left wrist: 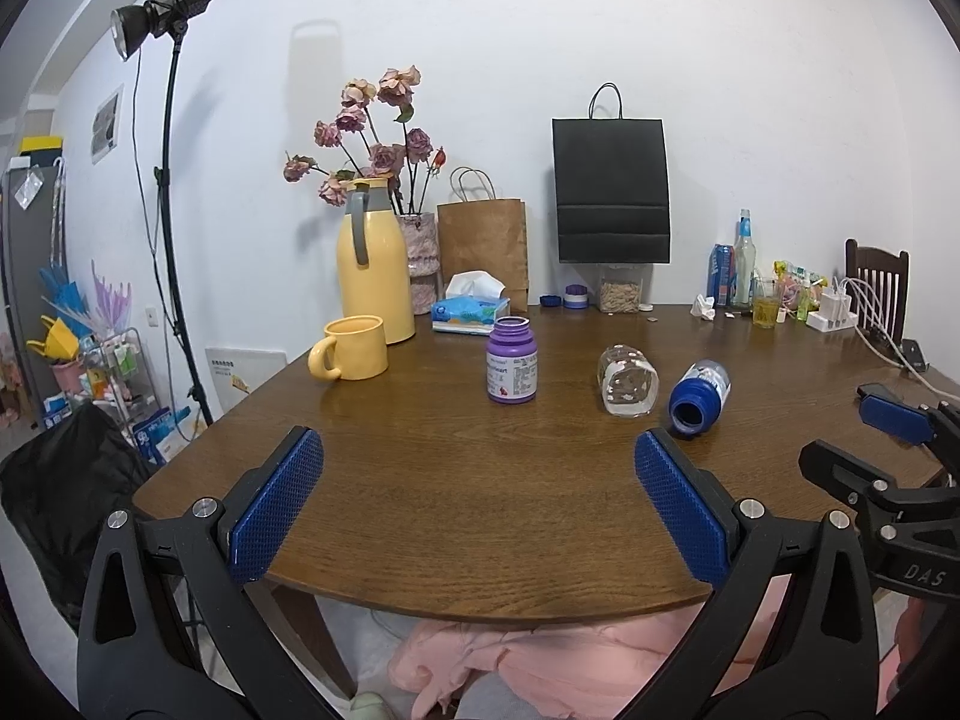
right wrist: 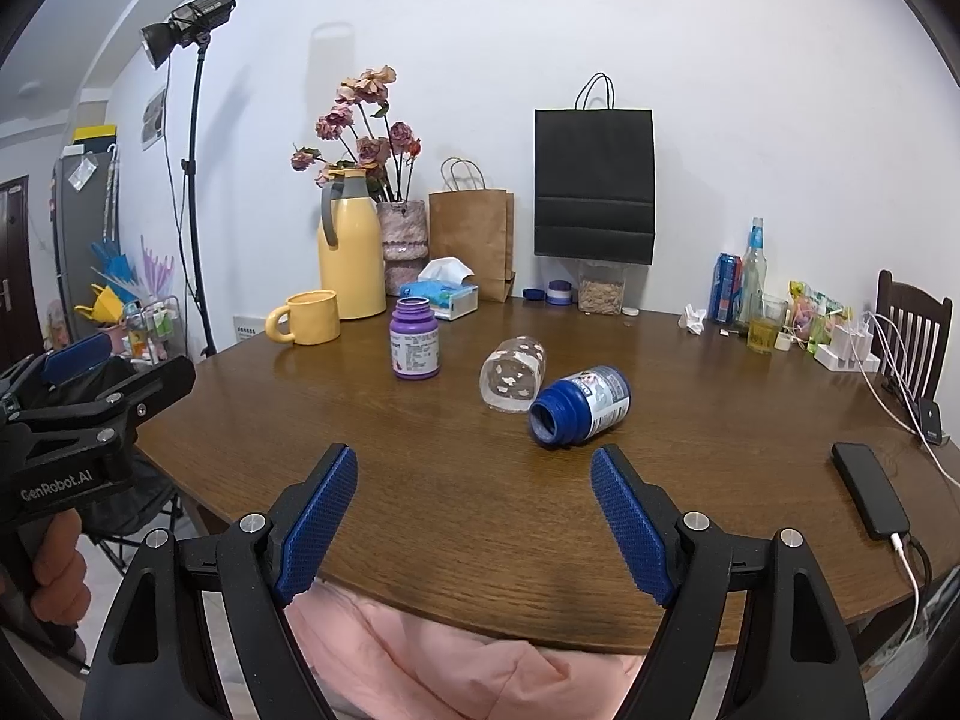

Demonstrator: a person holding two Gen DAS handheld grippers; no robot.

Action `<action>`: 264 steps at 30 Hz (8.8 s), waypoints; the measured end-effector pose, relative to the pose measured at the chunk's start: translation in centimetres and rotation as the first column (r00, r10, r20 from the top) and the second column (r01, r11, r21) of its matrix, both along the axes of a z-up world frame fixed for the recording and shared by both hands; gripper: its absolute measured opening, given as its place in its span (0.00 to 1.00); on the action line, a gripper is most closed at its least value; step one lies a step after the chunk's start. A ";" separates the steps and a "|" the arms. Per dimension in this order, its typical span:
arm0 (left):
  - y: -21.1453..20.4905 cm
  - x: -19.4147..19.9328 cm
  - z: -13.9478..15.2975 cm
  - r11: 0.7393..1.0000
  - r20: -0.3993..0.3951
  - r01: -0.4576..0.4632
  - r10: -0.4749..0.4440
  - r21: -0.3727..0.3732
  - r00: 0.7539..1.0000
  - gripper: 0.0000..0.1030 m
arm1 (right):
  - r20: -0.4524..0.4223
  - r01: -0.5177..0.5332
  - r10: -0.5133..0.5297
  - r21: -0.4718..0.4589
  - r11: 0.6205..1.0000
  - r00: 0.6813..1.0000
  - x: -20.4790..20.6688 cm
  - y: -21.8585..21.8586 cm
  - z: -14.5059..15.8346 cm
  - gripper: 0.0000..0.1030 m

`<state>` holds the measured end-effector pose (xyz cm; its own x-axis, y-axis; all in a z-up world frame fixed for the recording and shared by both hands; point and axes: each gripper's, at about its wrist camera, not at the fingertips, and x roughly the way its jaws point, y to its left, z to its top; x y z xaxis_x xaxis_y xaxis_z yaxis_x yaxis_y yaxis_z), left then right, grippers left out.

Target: Flip cup upright

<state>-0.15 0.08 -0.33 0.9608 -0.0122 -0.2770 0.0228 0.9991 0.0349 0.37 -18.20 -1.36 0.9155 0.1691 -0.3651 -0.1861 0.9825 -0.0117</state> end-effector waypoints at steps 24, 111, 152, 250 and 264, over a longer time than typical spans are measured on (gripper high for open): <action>-0.6 16.2 -0.2 0.995 -0.122 0.092 -0.095 -0.025 0.988 1.00 | -0.159 -0.095 0.104 0.061 0.994 0.982 20.3 1.3 -0.2 0.82; -3.0 28.0 -8.0 0.894 -0.584 0.424 -0.423 -0.145 0.693 0.56 | -0.356 -0.329 0.268 -0.123 0.936 0.895 26.2 3.1 -6.7 0.70; -8.0 35.2 4.1 0.736 -0.217 0.673 -0.670 -0.069 0.710 0.72 | -0.113 -0.303 0.327 0.186 0.935 0.938 35.3 -3.0 6.2 0.62; -7.9 30.6 -1.5 0.874 -0.432 0.486 -0.425 0.034 0.795 0.89 | -0.408 -0.176 0.221 0.145 0.974 0.886 31.2 -4.5 2.4 0.77; -4.1 20.8 3.4 0.959 -0.272 0.283 -0.272 0.001 0.923 0.95 | -0.308 -0.120 0.146 0.103 0.987 0.940 21.1 -6.8 5.3 0.77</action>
